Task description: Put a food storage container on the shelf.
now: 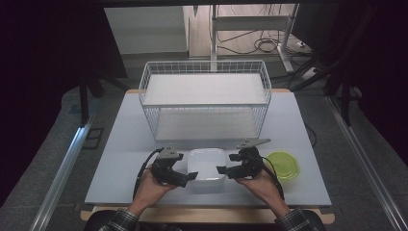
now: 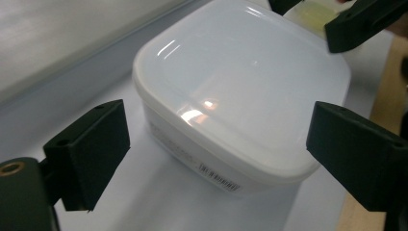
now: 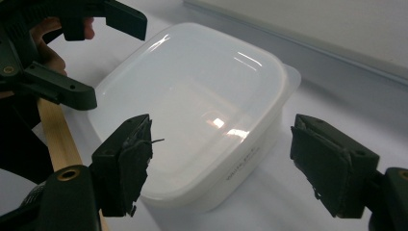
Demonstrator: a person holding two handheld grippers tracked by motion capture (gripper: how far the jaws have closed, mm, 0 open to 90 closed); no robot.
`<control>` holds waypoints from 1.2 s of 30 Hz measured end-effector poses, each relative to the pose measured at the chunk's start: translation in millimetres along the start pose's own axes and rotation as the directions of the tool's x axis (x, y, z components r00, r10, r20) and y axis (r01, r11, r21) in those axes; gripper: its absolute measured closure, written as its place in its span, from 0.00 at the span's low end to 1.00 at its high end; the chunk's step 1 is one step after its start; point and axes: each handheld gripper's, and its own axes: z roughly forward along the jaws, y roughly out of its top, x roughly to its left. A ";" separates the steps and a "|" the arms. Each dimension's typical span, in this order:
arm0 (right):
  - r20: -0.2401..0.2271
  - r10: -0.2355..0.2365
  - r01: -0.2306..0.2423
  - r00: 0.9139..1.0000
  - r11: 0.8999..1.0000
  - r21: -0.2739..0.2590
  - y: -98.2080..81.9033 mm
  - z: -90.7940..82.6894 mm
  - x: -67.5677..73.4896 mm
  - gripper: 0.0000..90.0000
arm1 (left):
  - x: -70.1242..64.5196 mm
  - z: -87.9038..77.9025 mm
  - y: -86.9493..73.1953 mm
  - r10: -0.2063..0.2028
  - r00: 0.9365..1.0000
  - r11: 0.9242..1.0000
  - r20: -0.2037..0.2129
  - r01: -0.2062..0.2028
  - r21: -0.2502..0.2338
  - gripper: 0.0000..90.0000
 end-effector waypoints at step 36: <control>0.103 0.073 -0.066 0.992 0.995 -0.069 -0.7 -12.9 13.7 0.88 | 3.6 -20.2 -6.4 -0.205 0.979 0.970 -0.009 0.203 -0.133 0.88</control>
